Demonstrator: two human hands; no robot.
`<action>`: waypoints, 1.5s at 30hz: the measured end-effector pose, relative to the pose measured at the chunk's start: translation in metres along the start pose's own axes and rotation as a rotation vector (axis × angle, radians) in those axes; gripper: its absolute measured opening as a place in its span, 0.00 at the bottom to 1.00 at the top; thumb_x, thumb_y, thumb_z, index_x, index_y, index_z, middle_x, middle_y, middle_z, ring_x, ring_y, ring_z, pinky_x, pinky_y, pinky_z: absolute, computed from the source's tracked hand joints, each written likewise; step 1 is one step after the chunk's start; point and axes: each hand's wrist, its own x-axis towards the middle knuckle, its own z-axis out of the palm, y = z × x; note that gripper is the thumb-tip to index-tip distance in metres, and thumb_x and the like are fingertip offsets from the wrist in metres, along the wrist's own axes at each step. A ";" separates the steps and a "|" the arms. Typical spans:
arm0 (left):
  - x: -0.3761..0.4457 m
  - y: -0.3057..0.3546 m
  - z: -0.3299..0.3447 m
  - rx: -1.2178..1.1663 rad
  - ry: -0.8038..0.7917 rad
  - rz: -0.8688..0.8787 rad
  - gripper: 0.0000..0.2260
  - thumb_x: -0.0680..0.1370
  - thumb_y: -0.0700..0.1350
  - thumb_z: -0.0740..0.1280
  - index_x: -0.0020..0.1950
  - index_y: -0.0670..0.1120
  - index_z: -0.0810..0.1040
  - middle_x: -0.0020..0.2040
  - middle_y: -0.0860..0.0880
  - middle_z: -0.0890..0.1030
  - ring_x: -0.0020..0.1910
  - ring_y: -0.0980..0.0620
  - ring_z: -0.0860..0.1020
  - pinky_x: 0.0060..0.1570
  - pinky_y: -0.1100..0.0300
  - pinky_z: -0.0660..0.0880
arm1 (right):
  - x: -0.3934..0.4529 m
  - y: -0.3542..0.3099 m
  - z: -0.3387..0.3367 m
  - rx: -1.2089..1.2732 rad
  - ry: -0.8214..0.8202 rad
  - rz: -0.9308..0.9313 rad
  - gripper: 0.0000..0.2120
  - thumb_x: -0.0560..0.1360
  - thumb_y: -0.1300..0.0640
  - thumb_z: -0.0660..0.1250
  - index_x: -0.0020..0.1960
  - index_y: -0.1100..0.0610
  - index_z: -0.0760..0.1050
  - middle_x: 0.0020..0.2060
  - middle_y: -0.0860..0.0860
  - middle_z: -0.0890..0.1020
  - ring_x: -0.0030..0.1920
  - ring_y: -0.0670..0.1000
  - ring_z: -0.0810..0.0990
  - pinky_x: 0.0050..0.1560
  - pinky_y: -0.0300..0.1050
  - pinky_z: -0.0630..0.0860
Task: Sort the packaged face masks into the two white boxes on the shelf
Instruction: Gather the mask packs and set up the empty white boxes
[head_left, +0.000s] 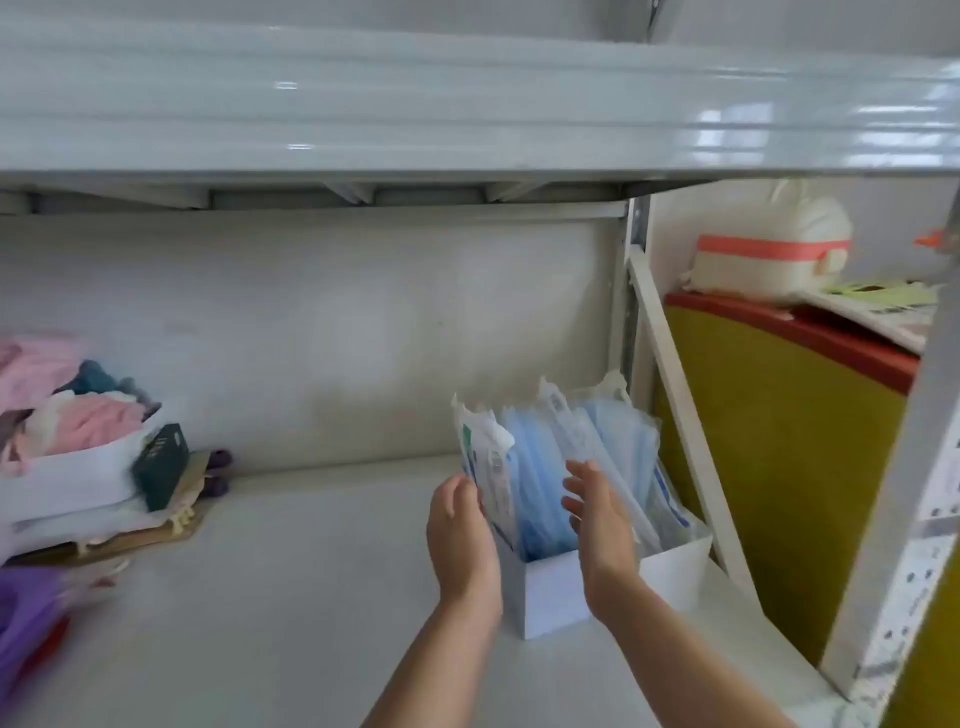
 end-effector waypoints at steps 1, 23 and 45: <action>0.002 -0.001 0.002 0.008 -0.018 0.016 0.07 0.80 0.45 0.56 0.49 0.53 0.73 0.52 0.50 0.79 0.49 0.52 0.76 0.48 0.57 0.70 | 0.005 0.000 0.000 -0.024 0.008 0.013 0.17 0.81 0.44 0.51 0.65 0.48 0.71 0.65 0.49 0.73 0.65 0.52 0.72 0.65 0.49 0.66; 0.039 -0.013 0.031 0.242 -0.213 -0.105 0.23 0.64 0.51 0.62 0.59 0.53 0.75 0.51 0.49 0.82 0.51 0.46 0.81 0.57 0.48 0.77 | 0.077 -0.004 0.018 -0.573 -0.270 0.153 0.24 0.80 0.43 0.51 0.59 0.61 0.74 0.52 0.58 0.80 0.52 0.55 0.78 0.59 0.51 0.75; 0.060 0.001 0.037 0.676 -0.287 -0.155 0.22 0.82 0.52 0.46 0.75 0.48 0.62 0.75 0.45 0.64 0.77 0.46 0.54 0.76 0.47 0.41 | 0.086 0.027 0.043 -0.386 -0.345 0.469 0.40 0.71 0.27 0.51 0.73 0.53 0.63 0.69 0.57 0.70 0.69 0.58 0.70 0.70 0.57 0.67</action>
